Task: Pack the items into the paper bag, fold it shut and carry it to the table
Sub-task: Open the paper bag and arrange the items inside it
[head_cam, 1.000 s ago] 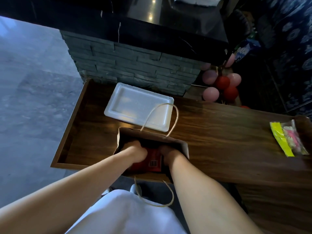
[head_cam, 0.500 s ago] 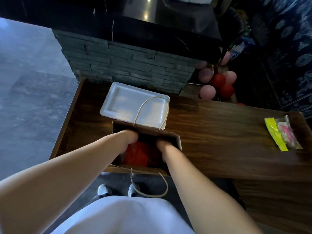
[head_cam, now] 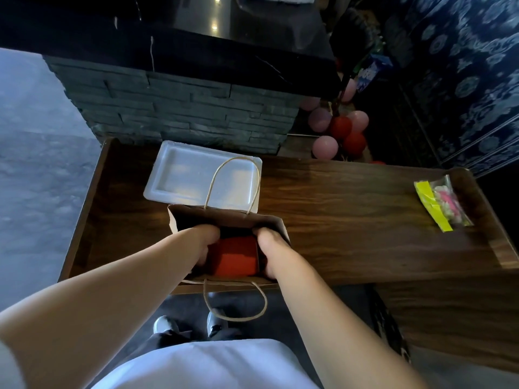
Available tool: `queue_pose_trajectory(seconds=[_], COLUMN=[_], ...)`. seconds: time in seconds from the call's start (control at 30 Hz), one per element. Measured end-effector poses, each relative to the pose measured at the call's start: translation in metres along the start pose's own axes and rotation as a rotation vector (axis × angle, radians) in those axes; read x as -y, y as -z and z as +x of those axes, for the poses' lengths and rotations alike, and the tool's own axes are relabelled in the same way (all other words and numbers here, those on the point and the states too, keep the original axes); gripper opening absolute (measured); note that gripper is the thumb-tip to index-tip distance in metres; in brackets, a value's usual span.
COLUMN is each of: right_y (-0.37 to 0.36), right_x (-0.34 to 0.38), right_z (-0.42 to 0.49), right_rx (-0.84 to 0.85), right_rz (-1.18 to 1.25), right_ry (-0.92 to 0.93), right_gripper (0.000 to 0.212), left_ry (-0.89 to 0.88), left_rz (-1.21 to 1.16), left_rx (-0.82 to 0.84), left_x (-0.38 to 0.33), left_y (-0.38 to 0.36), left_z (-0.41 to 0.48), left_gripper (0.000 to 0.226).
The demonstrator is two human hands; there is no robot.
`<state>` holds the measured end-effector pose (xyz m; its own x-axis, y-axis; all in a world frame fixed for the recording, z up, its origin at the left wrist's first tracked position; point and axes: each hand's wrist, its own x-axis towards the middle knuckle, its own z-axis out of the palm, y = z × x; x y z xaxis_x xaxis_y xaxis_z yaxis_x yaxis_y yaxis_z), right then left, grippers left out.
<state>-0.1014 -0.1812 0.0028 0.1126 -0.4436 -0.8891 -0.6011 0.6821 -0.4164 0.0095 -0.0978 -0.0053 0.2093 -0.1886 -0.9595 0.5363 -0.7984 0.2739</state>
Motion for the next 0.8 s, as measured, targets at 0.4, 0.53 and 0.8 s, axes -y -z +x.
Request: queue_pose_trajectory(seconds=[0.4, 0.53, 0.8], right_y=[-0.007, -0.009, -0.006], right_x=[0.002, 0.002, 0.004], right_z=[-0.005, -0.005, -0.008], right_rx=[-0.005, -0.007, -0.019], right_rz=[-0.018, -0.029, -0.029], right_ry=[-0.037, -0.023, -0.048], right_gripper=[0.055, 0.053, 0.048], left_ry=[-0.038, -0.098, -0.155], left_rz=[-0.045, 0.015, -0.049], left_rx=[-0.054, -0.116, -0.129], left_x=[0.008, 0.008, 0.006], left_y=[0.009, 0.005, -0.002], left_z=[0.007, 0.014, 0.022], left_gripper=[0.020, 0.036, 0.040])
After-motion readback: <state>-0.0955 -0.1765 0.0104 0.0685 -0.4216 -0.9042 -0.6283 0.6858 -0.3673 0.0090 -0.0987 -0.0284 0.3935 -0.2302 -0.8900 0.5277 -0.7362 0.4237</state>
